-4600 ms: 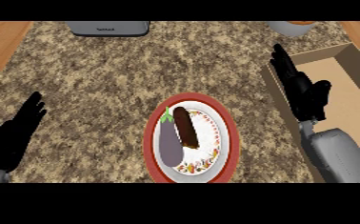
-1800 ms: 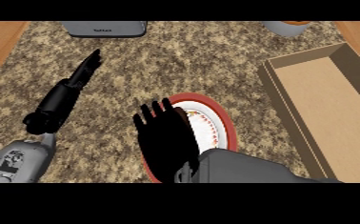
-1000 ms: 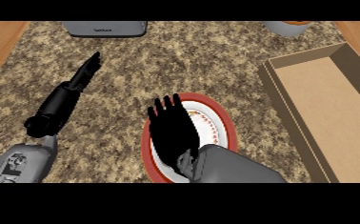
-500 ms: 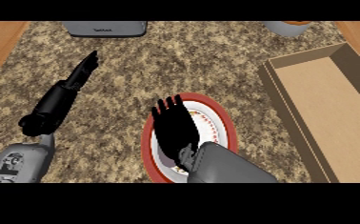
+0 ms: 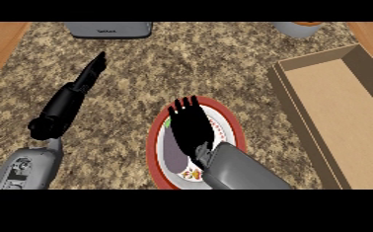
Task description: Pick the sweet potato from the plate and place it in the cardboard box
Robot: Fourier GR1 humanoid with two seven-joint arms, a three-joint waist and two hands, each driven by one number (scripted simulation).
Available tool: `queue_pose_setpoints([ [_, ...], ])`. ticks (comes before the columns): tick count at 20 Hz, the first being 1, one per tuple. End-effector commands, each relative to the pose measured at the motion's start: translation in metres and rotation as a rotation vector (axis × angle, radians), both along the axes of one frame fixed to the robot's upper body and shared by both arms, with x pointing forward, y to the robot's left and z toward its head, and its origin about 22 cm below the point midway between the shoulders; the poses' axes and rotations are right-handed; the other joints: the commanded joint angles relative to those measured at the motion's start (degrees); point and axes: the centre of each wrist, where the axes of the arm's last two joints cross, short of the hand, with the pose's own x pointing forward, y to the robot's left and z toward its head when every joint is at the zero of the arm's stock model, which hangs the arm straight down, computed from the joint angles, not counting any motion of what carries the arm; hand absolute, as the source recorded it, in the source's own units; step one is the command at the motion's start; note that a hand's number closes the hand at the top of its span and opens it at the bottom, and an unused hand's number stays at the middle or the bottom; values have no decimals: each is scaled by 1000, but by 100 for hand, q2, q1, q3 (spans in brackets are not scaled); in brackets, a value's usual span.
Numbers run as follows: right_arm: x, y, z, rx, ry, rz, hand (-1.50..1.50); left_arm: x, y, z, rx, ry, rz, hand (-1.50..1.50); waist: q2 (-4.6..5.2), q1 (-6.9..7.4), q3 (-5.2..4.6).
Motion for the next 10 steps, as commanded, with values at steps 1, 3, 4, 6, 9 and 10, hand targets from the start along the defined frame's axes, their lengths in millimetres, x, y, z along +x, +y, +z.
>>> queue_pose_setpoints([
  [1, -5, 4, -22, 0, 28, 3, -150, -17, -16, -8, 9, 4, -4, 0, -1, 29, 0],
  [3, 6, 0, -14, -5, 25, 53, 150, -12, -9, -15, -8, -4, -5, 0, 2, 7, -1],
  [4, 0, 1, -20, 6, 17, 122, 150, 9, -6, 15, 8, -6, -24, 0, 8, -5, 1],
  [6, 13, 4, -20, 35, -15, 162, 150, -4, -10, -8, -5, -15, -16, 0, 12, 32, 0],
  [9, 5, 8, -28, 47, -91, 200, 150, 4, 14, -2, -6, 8, -4, 0, 10, 21, 0],
  [10, 15, 3, -25, 62, -93, 216, 150, 14, 1, -3, 3, 0, -1, 0, 12, -1, 0],
])
